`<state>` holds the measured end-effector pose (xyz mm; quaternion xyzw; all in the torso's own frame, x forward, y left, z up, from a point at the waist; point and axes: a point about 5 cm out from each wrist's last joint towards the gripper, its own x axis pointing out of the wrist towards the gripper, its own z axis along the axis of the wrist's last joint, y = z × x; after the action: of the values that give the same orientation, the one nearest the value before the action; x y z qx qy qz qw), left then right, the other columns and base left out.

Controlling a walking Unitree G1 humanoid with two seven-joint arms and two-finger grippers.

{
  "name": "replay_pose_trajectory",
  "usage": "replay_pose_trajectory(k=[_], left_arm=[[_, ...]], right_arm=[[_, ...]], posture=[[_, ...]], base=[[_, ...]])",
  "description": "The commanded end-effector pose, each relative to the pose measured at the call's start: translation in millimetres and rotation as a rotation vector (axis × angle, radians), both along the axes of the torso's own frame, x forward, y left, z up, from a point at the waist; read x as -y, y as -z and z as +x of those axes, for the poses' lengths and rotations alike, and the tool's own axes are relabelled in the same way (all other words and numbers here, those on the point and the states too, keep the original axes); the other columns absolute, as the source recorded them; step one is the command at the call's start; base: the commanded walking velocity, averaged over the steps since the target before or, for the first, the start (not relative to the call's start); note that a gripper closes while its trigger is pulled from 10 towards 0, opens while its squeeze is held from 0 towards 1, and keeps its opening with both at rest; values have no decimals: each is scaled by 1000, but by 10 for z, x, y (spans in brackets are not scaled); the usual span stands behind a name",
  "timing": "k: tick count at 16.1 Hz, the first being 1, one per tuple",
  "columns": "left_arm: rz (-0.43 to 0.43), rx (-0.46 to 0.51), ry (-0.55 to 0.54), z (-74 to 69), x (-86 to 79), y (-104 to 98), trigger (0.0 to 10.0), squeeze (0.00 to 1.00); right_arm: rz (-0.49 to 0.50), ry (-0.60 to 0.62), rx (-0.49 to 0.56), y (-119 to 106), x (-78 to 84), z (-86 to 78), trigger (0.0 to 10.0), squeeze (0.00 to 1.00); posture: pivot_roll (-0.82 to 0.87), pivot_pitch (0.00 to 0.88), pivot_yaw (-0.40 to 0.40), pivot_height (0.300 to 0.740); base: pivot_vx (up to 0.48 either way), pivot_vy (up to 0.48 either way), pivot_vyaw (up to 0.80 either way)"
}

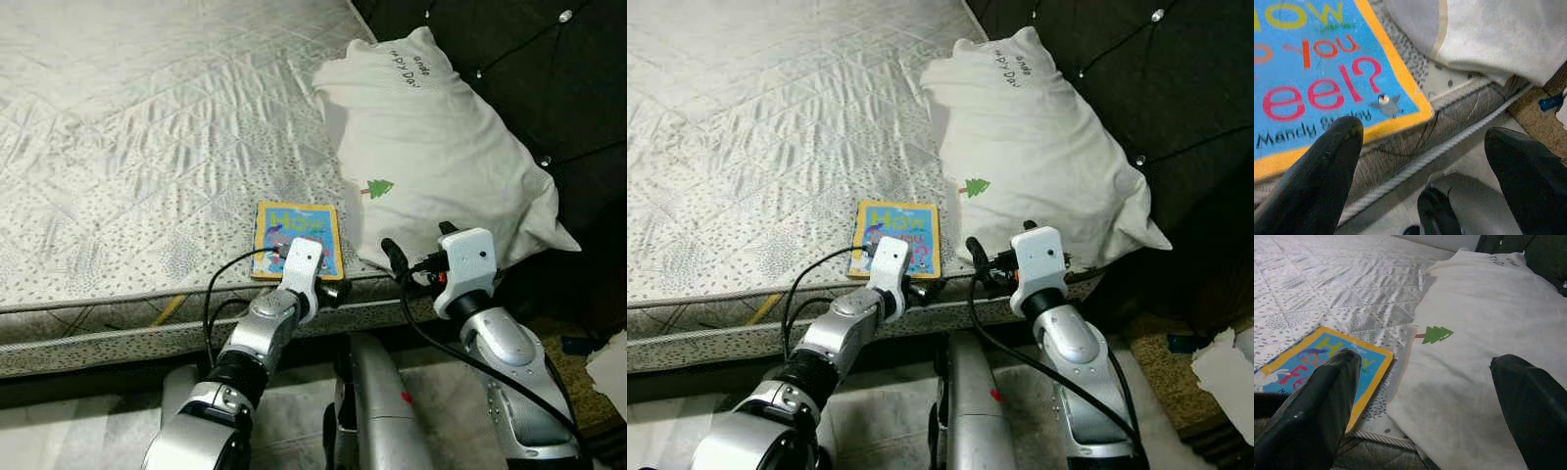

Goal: Clean up the room

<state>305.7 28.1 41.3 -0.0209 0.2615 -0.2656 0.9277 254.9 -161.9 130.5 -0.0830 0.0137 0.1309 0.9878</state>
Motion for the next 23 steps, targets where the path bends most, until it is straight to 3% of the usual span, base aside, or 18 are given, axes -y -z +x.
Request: replay_pose_trajectory(k=[1, 7, 9, 16, 19, 23], left_arm=[[17, 1, 1, 8, -1, 7, 10000, 0], [20, 6, -7, 94, -16, -22, 10000, 0], [0, -46, -45, 139, -99, 18, 10000, 0], [16, -89, -225, 306, -404, -14, 10000, 0], [2, -65, -203, 343, -340, -81, 10000, 0], [-12, -75, -188, 283, -279, -22, 10000, 0]], right_arm=[[5, -8, 20, -34, -32, 19, 10000, 0], [28, 5, 27, -54, -61, 28, 10000, 0], [24, 7, 24, -53, -61, 24, 10000, 0], [11, 8, 26, -84, -65, -31, 10000, 0], [14, 10, 21, -75, -68, -50, 10000, 0], [43, 17, 37, -100, -96, -41, 10000, 0]], posture=[[-124, 25, -51, 542], [-140, 26, -49, 542], [-148, 29, -51, 542], [-185, 48, -55, 542], [-178, 50, -52, 542], [-164, 55, -56, 542]], base=[[0, 0, 800], [0, 0, 0], [0, 0, 0], [0, 0, 0], [0, 0, 0], [0, 0, 0]])
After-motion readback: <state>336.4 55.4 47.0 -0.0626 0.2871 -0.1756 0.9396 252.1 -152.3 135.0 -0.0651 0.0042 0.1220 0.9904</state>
